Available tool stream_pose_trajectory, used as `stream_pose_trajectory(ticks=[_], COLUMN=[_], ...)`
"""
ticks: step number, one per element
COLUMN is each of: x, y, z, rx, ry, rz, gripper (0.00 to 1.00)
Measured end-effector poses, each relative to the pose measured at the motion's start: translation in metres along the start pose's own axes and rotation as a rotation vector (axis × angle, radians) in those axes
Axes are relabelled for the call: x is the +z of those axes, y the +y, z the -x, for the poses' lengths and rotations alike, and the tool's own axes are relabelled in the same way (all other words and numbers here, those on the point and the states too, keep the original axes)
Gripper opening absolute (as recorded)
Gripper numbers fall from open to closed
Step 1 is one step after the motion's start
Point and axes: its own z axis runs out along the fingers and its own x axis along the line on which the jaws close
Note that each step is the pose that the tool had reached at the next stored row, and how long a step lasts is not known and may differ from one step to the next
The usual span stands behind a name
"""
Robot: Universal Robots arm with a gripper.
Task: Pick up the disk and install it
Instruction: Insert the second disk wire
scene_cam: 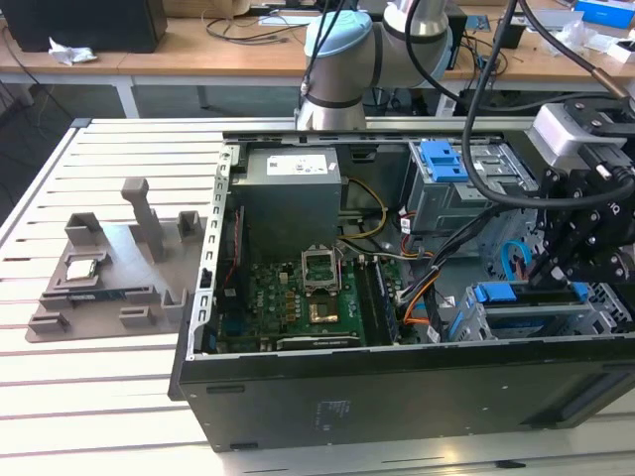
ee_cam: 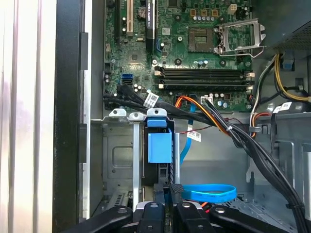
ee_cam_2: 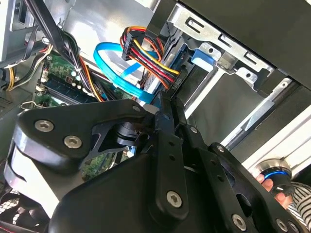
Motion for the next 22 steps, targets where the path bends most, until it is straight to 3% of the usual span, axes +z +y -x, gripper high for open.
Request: stream_pose_trajectory(ticks=[7,9,13,22], x=[-0.0014,-0.0014,-0.0005,0.0055], y=[-0.0003,-0.0008,-0.0016,-0.0031], z=[0.0000,0.0000,0.0000,-0.0002], rx=[0.000,0.000,-0.001,-0.001], ry=[-0.0002,-0.0081,-0.0145,-0.0137], rz=[0.0000,0.0005,0.0024,0.0036], gripper=[0.16,0.16,0.16,0.16])
